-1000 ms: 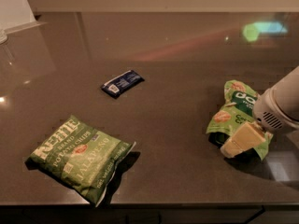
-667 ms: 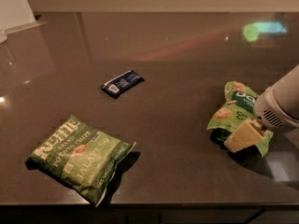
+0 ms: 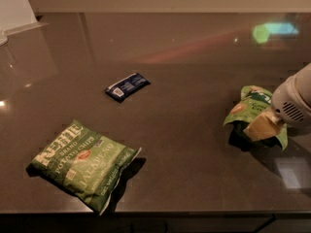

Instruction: Pick green rice chip bag

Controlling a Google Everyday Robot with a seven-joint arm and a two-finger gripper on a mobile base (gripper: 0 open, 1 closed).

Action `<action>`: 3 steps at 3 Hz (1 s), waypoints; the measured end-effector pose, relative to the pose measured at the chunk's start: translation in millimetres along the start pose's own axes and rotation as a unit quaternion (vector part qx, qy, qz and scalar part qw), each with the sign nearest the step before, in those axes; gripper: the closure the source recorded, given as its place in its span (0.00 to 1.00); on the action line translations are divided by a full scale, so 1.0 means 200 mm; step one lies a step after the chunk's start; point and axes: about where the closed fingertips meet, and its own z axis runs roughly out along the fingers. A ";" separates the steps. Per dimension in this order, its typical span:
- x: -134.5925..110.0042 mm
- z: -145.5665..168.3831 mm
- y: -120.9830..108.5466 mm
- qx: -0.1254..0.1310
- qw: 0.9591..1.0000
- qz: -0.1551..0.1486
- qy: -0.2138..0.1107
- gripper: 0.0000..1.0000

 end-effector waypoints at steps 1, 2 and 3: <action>-0.08 -0.12 0.00 0.012 0.999 -0.016 -0.027 1.00; -0.16 -0.21 0.00 0.018 0.998 -0.033 -0.050 1.00; -0.25 -0.34 0.03 0.023 0.995 -0.061 -0.073 1.00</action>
Offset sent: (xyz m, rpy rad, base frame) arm 0.0105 0.0229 0.0767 0.0171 -0.1640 0.1003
